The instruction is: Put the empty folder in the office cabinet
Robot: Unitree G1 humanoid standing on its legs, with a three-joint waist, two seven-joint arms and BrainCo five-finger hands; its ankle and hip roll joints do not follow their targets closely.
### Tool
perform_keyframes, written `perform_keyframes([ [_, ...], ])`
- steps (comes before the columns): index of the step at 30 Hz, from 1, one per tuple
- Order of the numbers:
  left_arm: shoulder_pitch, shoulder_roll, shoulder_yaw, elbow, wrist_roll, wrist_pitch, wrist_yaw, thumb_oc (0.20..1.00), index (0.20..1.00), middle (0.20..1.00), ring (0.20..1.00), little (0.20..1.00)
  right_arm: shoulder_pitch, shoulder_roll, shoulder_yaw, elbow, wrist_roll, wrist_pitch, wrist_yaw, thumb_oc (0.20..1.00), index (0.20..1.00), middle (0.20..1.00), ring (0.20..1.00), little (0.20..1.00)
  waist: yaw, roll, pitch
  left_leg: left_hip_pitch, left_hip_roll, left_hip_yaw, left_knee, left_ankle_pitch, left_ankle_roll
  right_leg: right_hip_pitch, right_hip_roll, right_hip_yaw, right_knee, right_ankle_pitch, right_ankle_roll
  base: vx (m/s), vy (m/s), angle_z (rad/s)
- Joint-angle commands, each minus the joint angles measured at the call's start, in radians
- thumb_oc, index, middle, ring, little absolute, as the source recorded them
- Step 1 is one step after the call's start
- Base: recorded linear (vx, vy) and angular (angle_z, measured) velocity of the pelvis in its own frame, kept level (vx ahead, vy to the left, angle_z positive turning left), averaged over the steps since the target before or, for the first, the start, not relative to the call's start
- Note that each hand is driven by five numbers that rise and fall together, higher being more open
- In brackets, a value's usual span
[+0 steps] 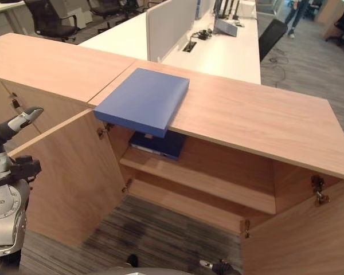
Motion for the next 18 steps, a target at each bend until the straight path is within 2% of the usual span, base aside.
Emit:
perform_keyframes([
  [1, 0.040, 0.073, -0.057, 0.042, 0.051, -0.033, -0.023, 1.000, 1.000, 1.000, 1.000, 1.000, -0.052, 0.025, 0.024, 0.040, -0.025, -0.014, -0.011, 1.000, 1.000, 1.000, 1.000, 1.000, -0.011, 0.003, -0.001, 0.015, 0.008, -0.019, 0.003, -0.067, -0.018, 0.008, -0.016, 0.038, 0.007, -0.028, 0.039, 0.00, 0.000, 0.00],
  [3, -0.062, 0.175, -0.142, 0.079, 0.058, -0.022, -0.094, 1.000, 1.000, 1.000, 1.000, 1.000, -0.062, 0.018, 0.041, 0.041, -0.040, -0.005, 0.001, 1.000, 1.000, 1.000, 1.000, 1.000, -0.030, 0.013, -0.012, 0.018, 0.010, -0.012, 0.003, -0.063, -0.020, 0.008, -0.017, 0.041, 0.007, -0.022, 0.038, 0.00, 0.000, 0.00],
  [4, -0.111, 0.197, -0.181, 0.097, 0.074, -0.022, -0.101, 1.000, 1.000, 1.000, 1.000, 1.000, -0.065, 0.019, 0.050, 0.040, -0.044, -0.002, 0.007, 1.000, 1.000, 1.000, 1.000, 1.000, -0.036, 0.013, -0.017, 0.019, 0.011, -0.010, 0.003, -0.065, -0.020, 0.009, -0.016, 0.042, 0.007, -0.023, 0.038, 0.04, 0.018, 0.00],
  [8, -0.326, 0.277, -0.379, 0.181, 0.308, -0.004, -0.111, 1.000, 1.000, 1.000, 1.000, 1.000, -0.075, 0.012, 0.093, 0.022, -0.049, -0.009, 0.022, 1.000, 1.000, 1.000, 1.000, 1.000, -0.083, 0.017, -0.039, 0.041, 0.012, 0.011, 0.003, -0.080, -0.023, 0.014, -0.017, 0.062, 0.007, -0.021, 0.043, 0.04, 0.022, -0.17],
  [11, -0.404, 0.278, -0.481, 0.241, 0.340, 0.002, -0.140, 1.000, 1.000, 1.000, 1.000, 1.000, -0.067, 0.006, 0.091, 0.042, -0.057, -0.003, 0.019, 1.000, 1.000, 1.000, 1.000, 1.000, -0.099, 0.017, -0.052, 0.057, 0.012, 0.025, 0.003, -0.091, -0.019, 0.017, -0.019, 0.076, 0.007, -0.021, 0.047, 0.04, 0.029, -0.25],
  [16, -0.453, 0.248, -0.573, 0.346, 0.383, 0.018, -0.152, 1.000, 1.000, 1.000, 1.000, 1.000, -0.053, 0.000, 0.066, 0.055, -0.038, 0.000, 0.014, 1.000, 1.000, 1.000, 1.000, 1.000, -0.116, 0.017, -0.061, 0.075, 0.008, 0.039, 0.003, -0.104, -0.016, 0.024, -0.022, 0.089, 0.007, -0.021, 0.051, 0.01, 0.004, -0.04],
  [18, -0.445, 0.243, -0.577, 0.367, 0.387, 0.025, -0.159, 1.000, 1.000, 1.000, 1.000, 1.000, -0.051, 0.001, 0.060, 0.057, -0.034, 0.001, 0.014, 1.000, 1.000, 1.000, 1.000, 1.000, -0.118, 0.018, -0.062, 0.080, 0.006, 0.042, 0.003, -0.107, -0.015, 0.026, -0.022, 0.093, 0.007, -0.021, 0.051, 0.02, 0.018, -0.08],
])
